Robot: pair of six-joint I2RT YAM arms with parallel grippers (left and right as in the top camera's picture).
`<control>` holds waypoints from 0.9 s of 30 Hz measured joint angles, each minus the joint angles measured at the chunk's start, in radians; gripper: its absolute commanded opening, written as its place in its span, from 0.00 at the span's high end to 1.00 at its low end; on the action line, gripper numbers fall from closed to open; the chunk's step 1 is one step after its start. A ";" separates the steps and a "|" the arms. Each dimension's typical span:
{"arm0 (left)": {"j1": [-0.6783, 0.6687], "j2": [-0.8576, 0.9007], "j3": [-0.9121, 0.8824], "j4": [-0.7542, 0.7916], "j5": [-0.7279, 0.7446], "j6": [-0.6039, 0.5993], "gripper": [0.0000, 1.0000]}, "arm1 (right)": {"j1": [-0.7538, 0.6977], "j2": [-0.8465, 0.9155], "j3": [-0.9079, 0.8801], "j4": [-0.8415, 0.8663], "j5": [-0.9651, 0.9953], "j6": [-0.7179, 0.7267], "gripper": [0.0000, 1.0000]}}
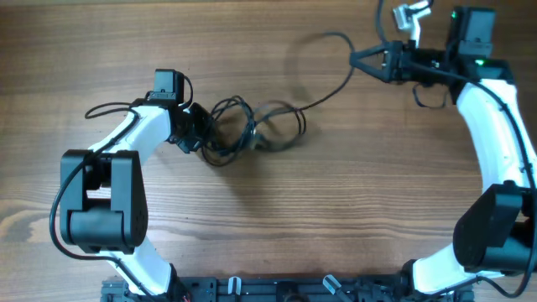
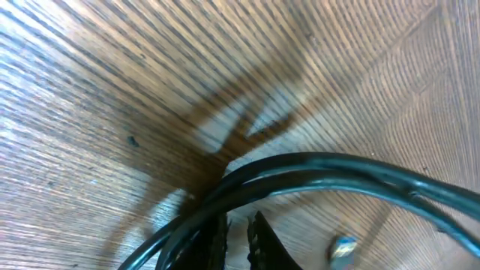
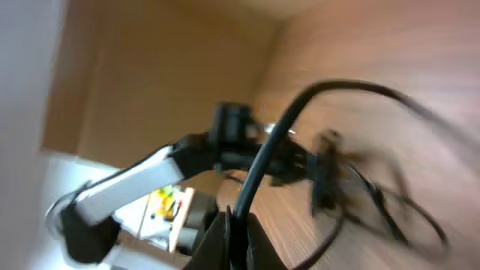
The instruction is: Untangle cables
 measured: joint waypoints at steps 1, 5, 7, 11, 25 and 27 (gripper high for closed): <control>0.000 0.000 0.000 0.000 -0.001 0.000 0.87 | -0.001 0.000 0.000 -0.047 0.050 -0.009 0.96; 0.001 0.000 0.000 0.000 -0.004 0.000 0.87 | 0.017 -0.002 0.002 -0.189 0.258 -0.022 0.96; 0.001 0.000 0.000 0.000 -0.004 0.000 0.87 | 0.028 -0.002 0.002 -0.243 0.367 -0.024 0.96; 0.001 0.000 0.000 0.000 -0.004 0.000 0.87 | 0.050 -0.002 0.002 -0.343 0.600 -0.027 0.96; 0.001 0.000 0.000 0.000 -0.004 0.000 0.87 | 0.058 -0.011 -0.122 -0.335 0.925 -0.003 0.93; 0.001 0.000 0.000 0.000 -0.004 0.000 0.87 | 0.058 -0.011 -0.164 -0.296 0.935 0.016 0.92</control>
